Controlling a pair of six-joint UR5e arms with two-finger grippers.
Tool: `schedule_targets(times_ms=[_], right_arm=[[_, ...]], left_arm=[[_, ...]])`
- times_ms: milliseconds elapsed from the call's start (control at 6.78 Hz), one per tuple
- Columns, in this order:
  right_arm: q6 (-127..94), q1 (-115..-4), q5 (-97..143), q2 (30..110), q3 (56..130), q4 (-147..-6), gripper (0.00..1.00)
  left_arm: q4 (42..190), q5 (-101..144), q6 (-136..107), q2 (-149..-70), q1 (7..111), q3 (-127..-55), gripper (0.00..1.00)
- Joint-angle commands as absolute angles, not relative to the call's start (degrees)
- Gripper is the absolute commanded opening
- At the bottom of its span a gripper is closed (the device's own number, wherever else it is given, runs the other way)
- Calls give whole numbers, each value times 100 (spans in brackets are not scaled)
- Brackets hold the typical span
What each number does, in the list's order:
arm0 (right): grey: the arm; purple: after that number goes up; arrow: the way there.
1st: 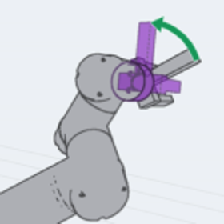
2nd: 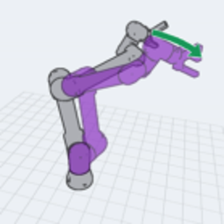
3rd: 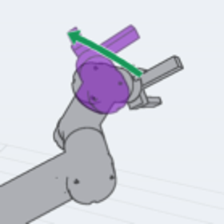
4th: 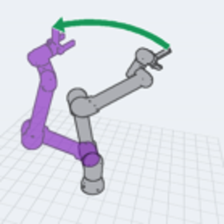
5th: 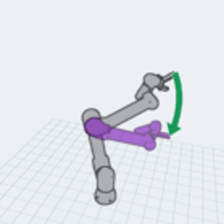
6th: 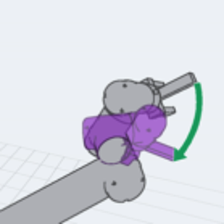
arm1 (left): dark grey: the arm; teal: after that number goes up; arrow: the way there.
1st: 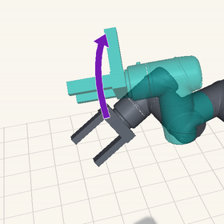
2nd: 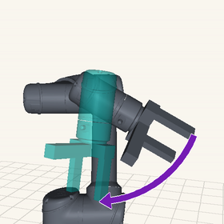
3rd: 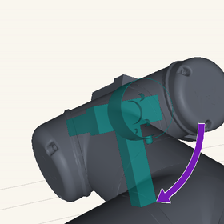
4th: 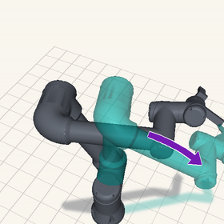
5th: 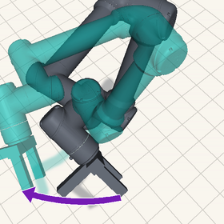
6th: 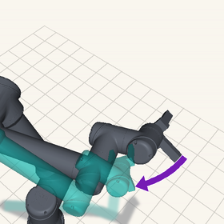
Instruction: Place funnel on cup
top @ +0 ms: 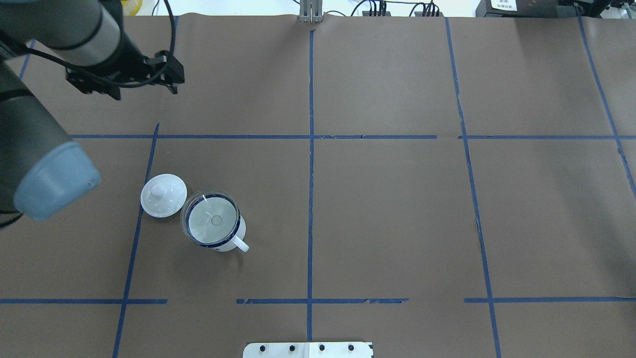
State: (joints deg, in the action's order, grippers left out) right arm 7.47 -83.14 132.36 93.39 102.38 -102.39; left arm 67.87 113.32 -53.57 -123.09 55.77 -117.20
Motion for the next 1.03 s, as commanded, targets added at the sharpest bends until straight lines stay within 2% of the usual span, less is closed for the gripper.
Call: schedule_targets(times_ms=[0,295,590,885], right_arm=[[747,-8314,13236,9334,10239,-10239,100],[747,-8314,13236,9343,10239,-10239,100],[747,-8314,13236,9343,10239,-10239,100],[747,-8314,13236,9343,10239,-10239,100]], left_arm=[[6926,12170,-2746,-11578,7104,-11402,100],[7353,12234,-556,-10692,8055,-10753,100],[8092,13089,322,-10232,8716,-9665,100],[8445,13201,904,-9758,8946,-9249,100]])
